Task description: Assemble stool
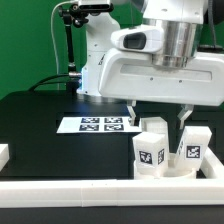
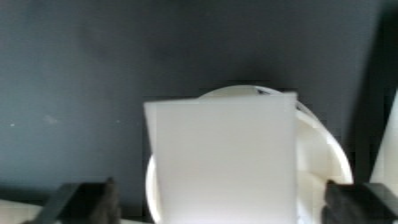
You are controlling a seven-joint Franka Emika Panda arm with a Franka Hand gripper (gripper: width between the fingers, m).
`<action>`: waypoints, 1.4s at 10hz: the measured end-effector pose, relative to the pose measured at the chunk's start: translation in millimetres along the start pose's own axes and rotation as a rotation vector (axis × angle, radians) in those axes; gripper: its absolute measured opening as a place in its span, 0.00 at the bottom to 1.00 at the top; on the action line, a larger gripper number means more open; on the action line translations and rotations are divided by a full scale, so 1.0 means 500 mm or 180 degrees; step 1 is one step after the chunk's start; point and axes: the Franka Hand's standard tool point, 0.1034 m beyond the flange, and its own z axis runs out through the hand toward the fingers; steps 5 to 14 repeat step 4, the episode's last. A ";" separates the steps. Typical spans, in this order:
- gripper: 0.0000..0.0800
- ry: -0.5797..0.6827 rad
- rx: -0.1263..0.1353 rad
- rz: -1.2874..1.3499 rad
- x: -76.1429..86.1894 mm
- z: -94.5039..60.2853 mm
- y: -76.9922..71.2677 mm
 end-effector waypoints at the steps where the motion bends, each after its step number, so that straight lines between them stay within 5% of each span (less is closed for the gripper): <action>1: 0.80 -0.0001 0.0025 0.0009 -0.001 -0.022 0.002; 14: 0.81 0.0013 0.0020 0.0013 0.001 -0.020 0.004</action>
Offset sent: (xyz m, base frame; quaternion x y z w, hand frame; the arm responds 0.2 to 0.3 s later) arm 0.0000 0.0000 0.0000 0.0000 0.0000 0.0000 1.0000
